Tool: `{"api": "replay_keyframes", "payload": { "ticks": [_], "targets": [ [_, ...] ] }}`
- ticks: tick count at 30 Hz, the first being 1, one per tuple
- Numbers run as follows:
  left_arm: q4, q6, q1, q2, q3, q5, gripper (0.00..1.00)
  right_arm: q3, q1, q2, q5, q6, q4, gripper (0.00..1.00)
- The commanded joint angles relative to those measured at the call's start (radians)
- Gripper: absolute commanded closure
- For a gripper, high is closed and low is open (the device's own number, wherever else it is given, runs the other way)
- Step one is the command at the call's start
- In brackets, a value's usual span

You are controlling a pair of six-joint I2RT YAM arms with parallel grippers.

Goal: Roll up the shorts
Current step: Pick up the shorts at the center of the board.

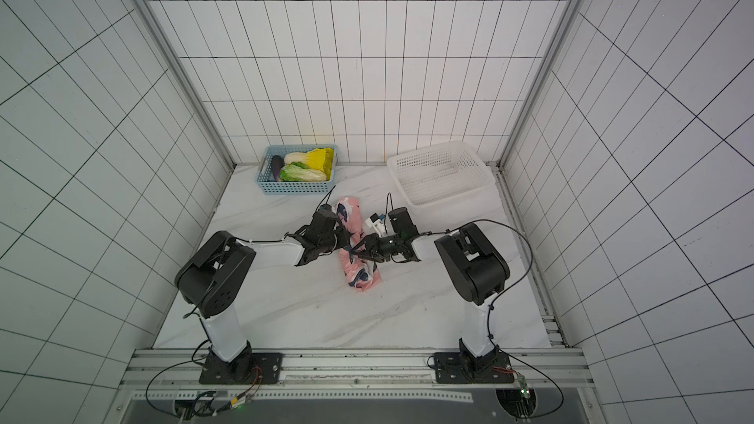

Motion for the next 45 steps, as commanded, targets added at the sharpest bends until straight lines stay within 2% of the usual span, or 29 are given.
{"api": "replay_keyframes", "payload": {
  "ticks": [1, 5, 12, 20, 25, 30, 35, 37, 40, 42, 45],
  "targets": [
    [-0.118, 0.027, -0.011, 0.019, -0.004, -0.001, 0.89, -0.021, -0.048, -0.119, 0.133, -0.103, -0.195, 0.41],
    [-0.141, 0.043, -0.012, 0.0, -0.004, 0.004, 0.9, 0.022, -0.075, -0.134, 0.196, -0.14, -0.277, 0.33],
    [-0.142, 0.046, -0.011, -0.034, -0.034, 0.015, 0.88, 0.16, -0.089, 0.031, 0.185, -0.116, -0.269, 0.32],
    [-0.133, 0.043, -0.011, -0.041, -0.045, 0.041, 0.85, 0.171, -0.076, 0.153, 0.16, -0.022, -0.112, 0.3],
    [-0.129, 0.039, -0.011, -0.039, -0.042, 0.046, 0.85, 0.141, -0.041, 0.196, 0.086, 0.078, 0.056, 0.3],
    [-0.13, 0.035, -0.007, -0.041, -0.052, 0.035, 0.84, 0.185, -0.011, 0.207, 0.078, 0.032, -0.012, 0.32],
    [-0.121, 0.04, -0.003, -0.044, -0.067, 0.059, 0.85, 0.199, -0.01, 0.227, 0.026, 0.034, -0.001, 0.44],
    [-0.12, 0.049, 0.001, -0.043, -0.071, 0.075, 0.85, 0.205, -0.008, 0.236, 0.004, 0.035, 0.0, 0.56],
    [-0.116, 0.059, 0.008, -0.043, -0.076, 0.099, 0.85, 0.209, -0.007, 0.248, -0.011, 0.045, 0.013, 0.62],
    [-0.106, 0.062, 0.018, -0.042, -0.082, 0.126, 0.84, 0.21, -0.007, 0.256, -0.031, 0.059, 0.033, 0.63],
    [-0.102, 0.075, 0.029, -0.045, -0.084, 0.16, 0.82, 0.221, -0.009, 0.272, -0.079, 0.068, 0.05, 0.74]
  ]
}}
